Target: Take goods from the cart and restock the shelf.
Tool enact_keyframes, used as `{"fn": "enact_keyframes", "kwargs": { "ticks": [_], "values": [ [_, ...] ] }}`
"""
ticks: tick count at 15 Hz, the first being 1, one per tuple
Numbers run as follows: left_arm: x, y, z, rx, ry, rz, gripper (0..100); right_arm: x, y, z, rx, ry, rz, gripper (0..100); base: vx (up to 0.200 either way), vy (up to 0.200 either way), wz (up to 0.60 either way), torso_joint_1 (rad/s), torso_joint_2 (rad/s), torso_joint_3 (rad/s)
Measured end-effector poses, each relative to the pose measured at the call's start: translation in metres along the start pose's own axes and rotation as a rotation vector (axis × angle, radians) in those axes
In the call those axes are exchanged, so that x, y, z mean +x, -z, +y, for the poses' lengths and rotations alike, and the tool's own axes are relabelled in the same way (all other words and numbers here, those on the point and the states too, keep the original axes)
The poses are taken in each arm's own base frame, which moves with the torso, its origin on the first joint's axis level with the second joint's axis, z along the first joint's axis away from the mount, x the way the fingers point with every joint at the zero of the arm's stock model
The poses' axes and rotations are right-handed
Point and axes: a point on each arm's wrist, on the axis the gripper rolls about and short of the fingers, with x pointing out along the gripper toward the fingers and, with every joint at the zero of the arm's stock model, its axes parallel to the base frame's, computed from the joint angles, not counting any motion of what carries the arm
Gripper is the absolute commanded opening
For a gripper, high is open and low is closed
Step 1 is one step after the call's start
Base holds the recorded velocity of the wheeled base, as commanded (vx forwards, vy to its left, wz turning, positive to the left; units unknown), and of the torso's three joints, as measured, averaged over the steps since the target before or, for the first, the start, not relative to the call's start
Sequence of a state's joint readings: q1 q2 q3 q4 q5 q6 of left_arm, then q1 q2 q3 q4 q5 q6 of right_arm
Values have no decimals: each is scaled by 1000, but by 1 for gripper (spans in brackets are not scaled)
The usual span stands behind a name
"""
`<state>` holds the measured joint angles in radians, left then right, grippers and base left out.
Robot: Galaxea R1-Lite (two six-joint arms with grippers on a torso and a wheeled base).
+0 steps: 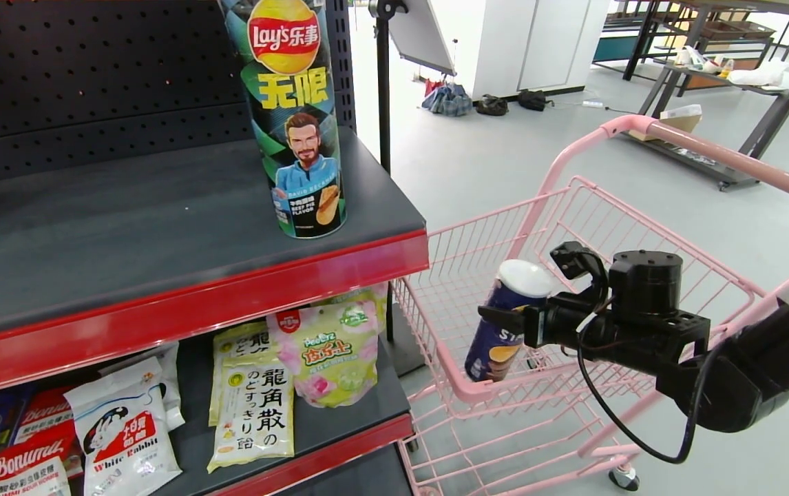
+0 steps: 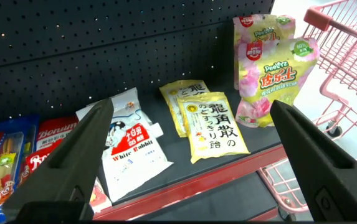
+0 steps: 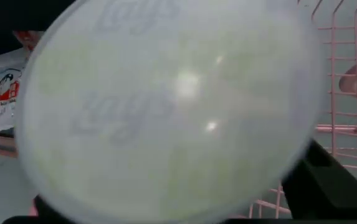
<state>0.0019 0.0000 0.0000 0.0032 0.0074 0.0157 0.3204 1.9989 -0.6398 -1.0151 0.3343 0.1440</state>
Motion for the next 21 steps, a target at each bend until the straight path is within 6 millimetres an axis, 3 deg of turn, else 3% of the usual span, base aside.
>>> {"fn": "enact_keyframes", "kwargs": {
  "ticks": [6,9,12,16,19,21],
  "values": [
    [0,0,0,0,0,0,100,3,-2,-1,-16,-2,-16,0,0,0,0,0,0,0],
    [0,0,0,0,0,0,100,1,-29,2,-49,-7,-106,0,0,0,0,0,0,0],
    [0,0,0,0,0,0,100,-17,-65,9,-57,4,-126,0,0,0,0,0,0,0],
    [0,0,0,2,0,0,100,-74,-108,27,-124,45,-164,0,0,0,0,0,0,0],
    [0,0,0,0,1,0,100,-143,-122,49,-149,145,-194,0,0,0,0,0,0,0],
    [0,0,0,0,1,0,100,-199,-113,68,-158,214,-137,0,0,0,0,0,0,0]
  ]
}}
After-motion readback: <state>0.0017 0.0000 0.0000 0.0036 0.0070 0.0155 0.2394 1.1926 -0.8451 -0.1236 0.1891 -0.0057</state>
